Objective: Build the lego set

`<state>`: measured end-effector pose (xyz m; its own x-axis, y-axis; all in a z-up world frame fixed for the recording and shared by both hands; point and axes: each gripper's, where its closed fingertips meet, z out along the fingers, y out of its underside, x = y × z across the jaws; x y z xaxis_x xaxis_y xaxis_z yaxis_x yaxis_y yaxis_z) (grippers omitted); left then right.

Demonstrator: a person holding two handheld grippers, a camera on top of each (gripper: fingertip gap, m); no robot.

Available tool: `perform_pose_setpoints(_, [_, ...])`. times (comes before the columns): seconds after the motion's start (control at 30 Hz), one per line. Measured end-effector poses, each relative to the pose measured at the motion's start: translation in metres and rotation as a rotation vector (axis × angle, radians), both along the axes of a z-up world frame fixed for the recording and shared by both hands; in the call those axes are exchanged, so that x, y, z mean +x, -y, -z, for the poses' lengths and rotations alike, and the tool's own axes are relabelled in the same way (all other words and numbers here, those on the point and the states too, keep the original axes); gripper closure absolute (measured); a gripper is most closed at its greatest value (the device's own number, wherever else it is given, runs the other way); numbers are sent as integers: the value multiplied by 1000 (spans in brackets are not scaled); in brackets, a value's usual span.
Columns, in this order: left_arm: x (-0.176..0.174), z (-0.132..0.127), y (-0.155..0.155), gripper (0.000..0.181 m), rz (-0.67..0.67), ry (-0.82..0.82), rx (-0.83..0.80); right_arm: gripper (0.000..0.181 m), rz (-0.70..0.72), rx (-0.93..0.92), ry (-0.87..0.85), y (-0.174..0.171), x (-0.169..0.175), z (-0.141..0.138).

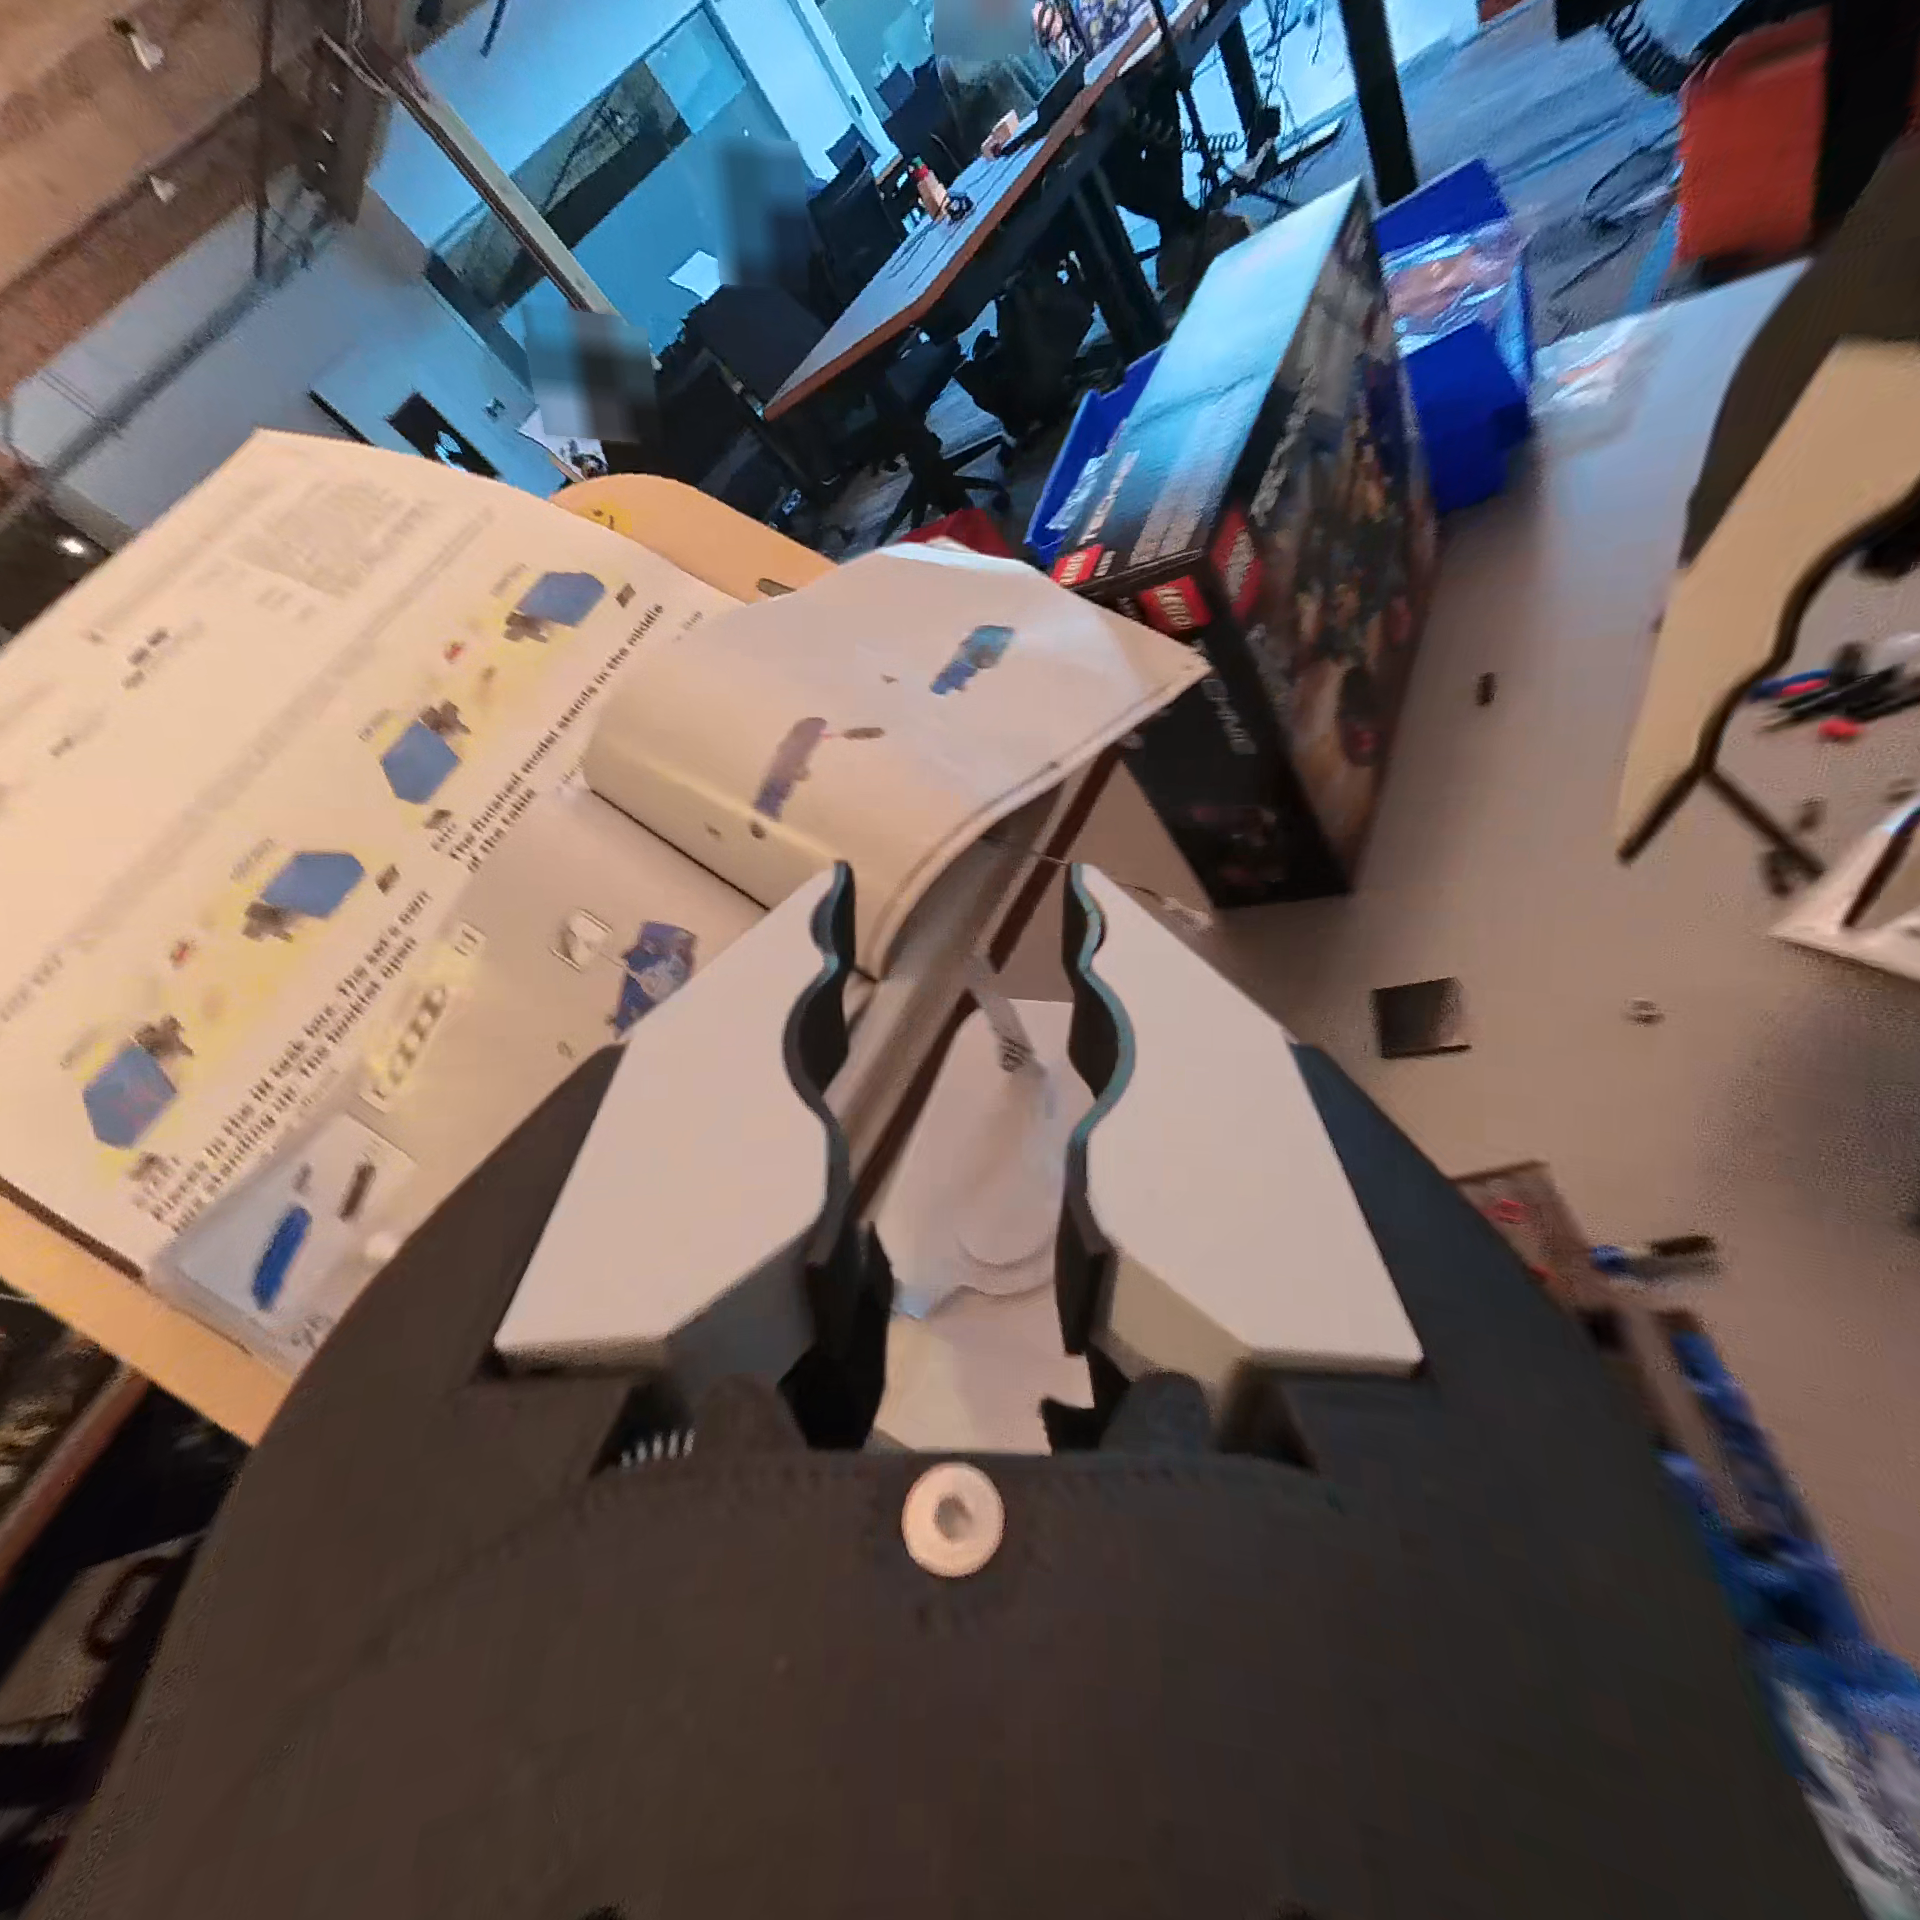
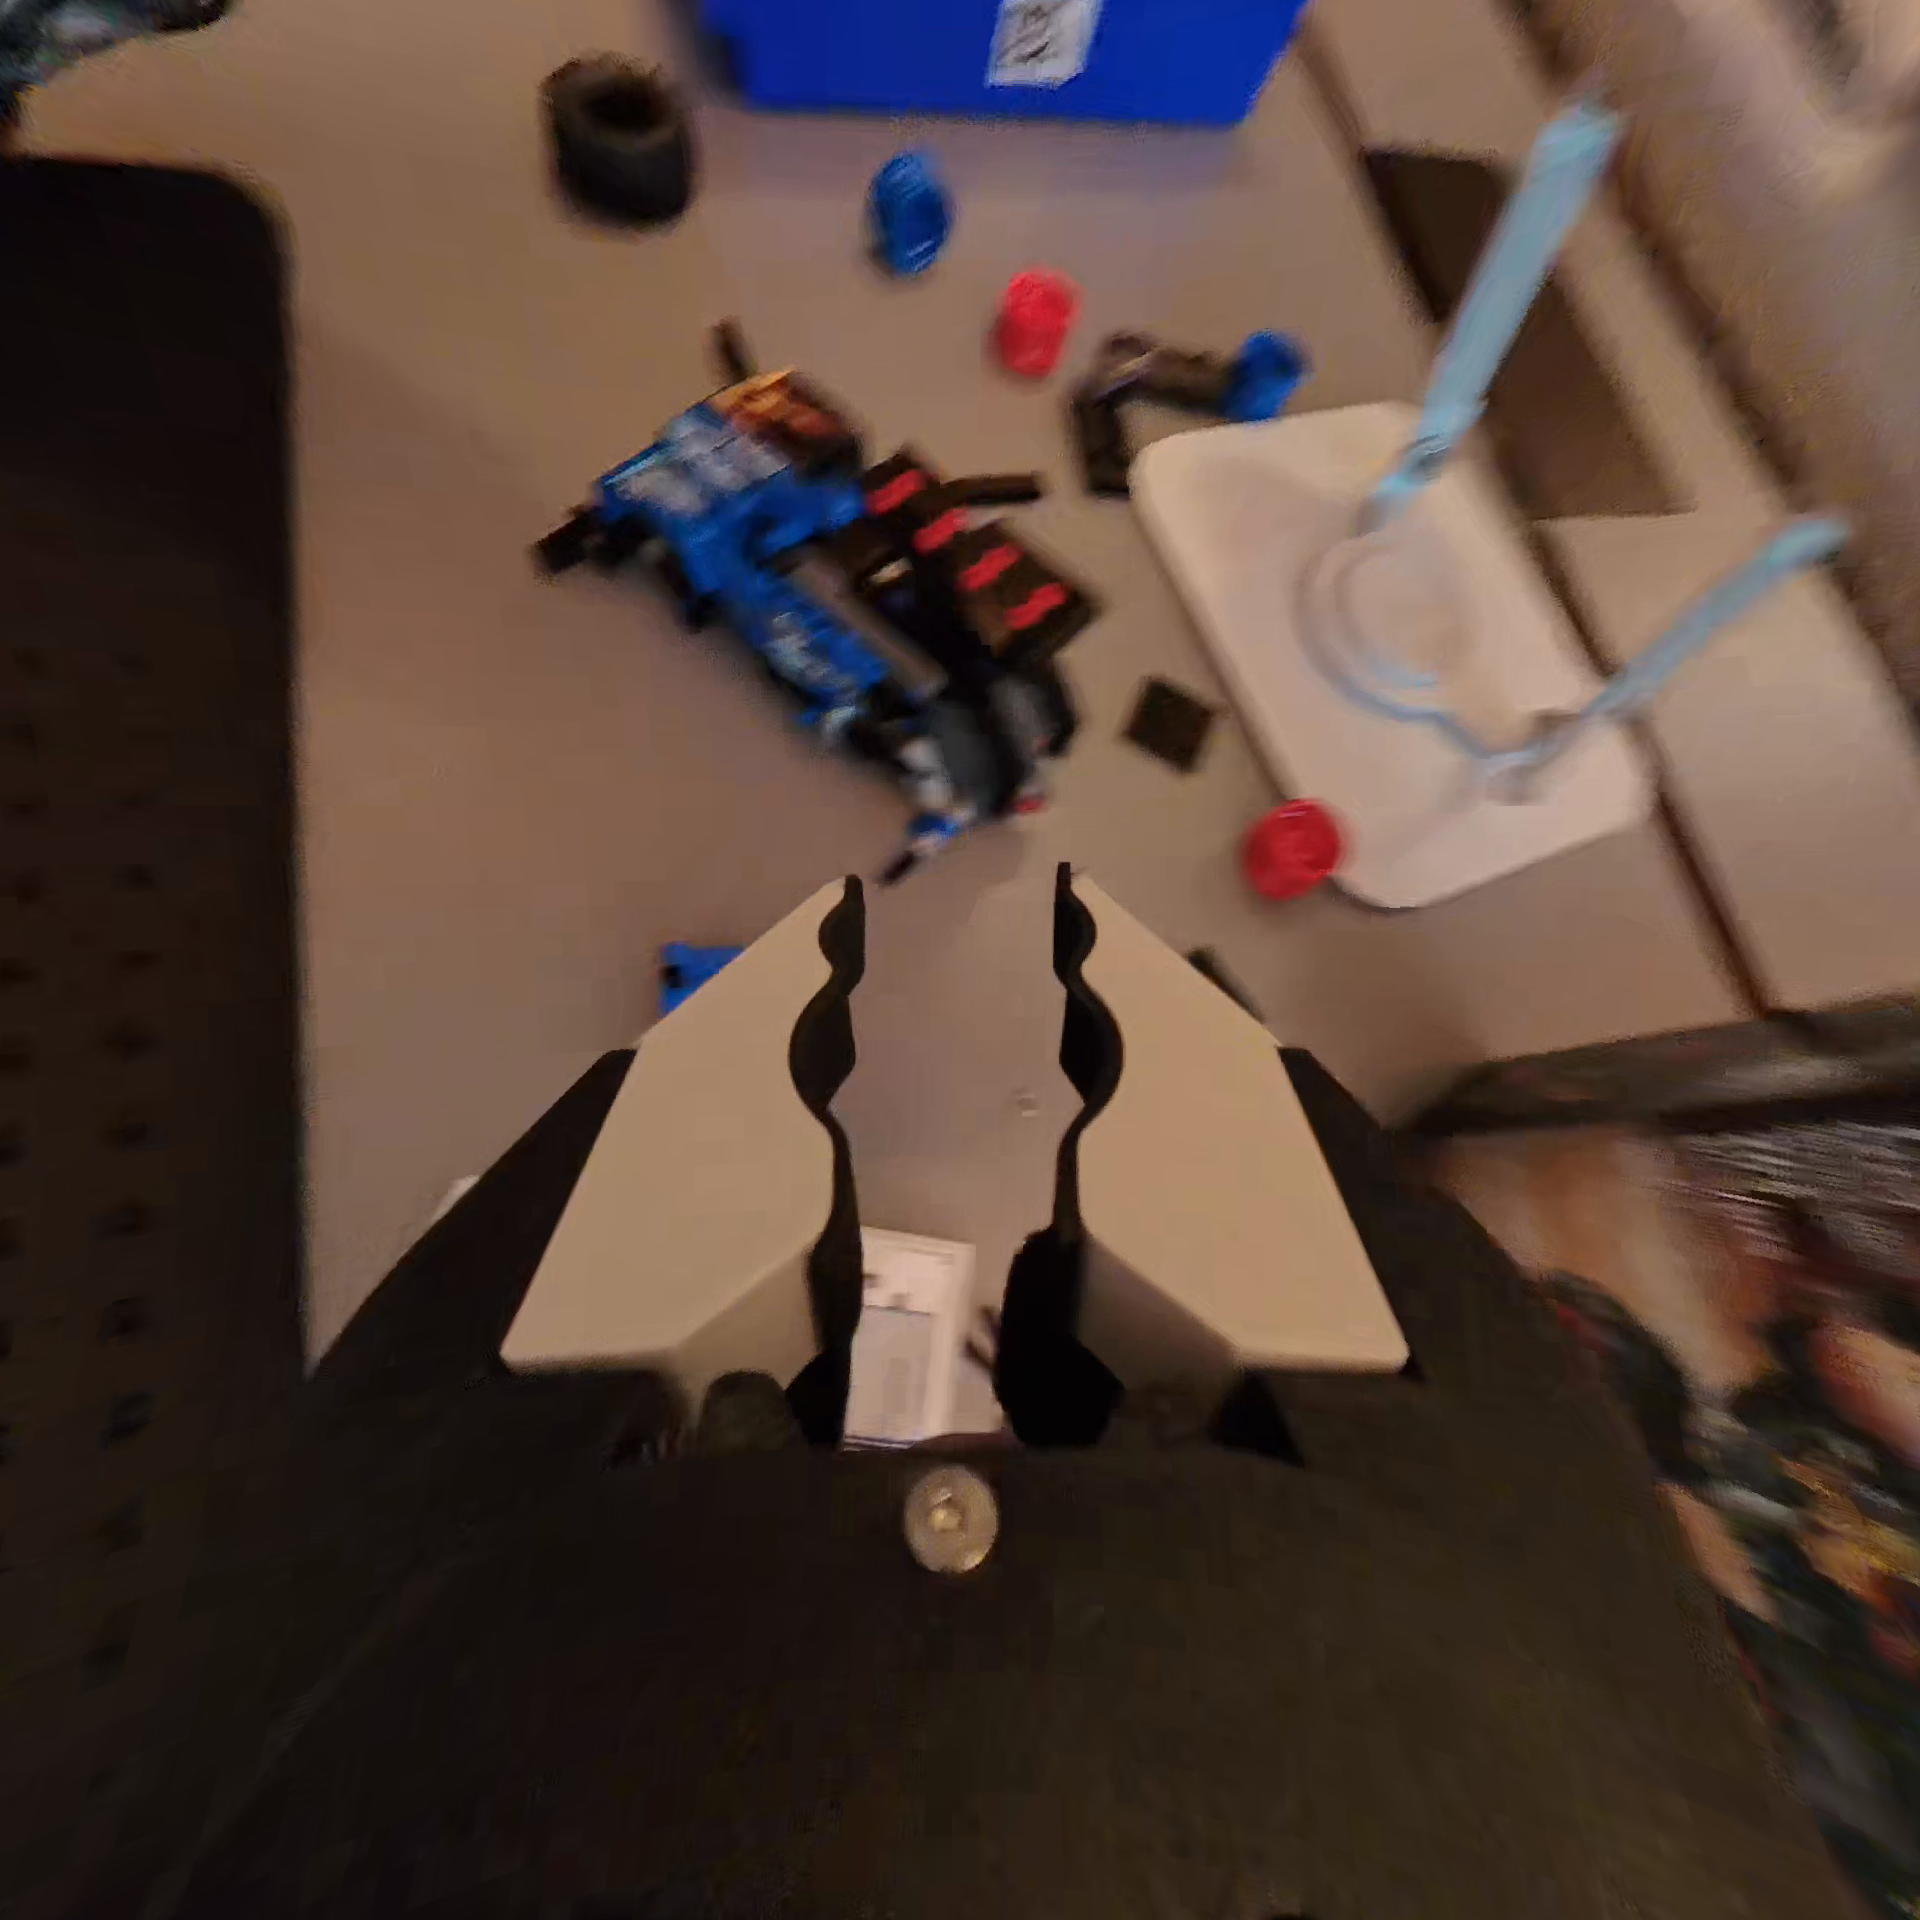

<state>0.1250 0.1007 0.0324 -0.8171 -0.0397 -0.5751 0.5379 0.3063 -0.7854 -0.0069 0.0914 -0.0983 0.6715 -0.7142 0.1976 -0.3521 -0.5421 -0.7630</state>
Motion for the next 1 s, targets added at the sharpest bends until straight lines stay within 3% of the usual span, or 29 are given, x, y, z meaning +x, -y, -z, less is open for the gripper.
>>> perform_pose_setpoints(0.17, [22,8,39,137,25,95,33,136,160,23,196,50,41,-66])
perform_pose_setpoints(0.33, [30,20,61,136,23,201,74,133,233,11,285,77,65,-94])
perform_pose_setpoints(0.67, [42,26,66,167,7,167,63,116,309,-62,372,105,105,-107])
perform_pose_setpoints(1.0, [56,30,58,171,-12,123,65,116,370,-86,373,128,132,-114])
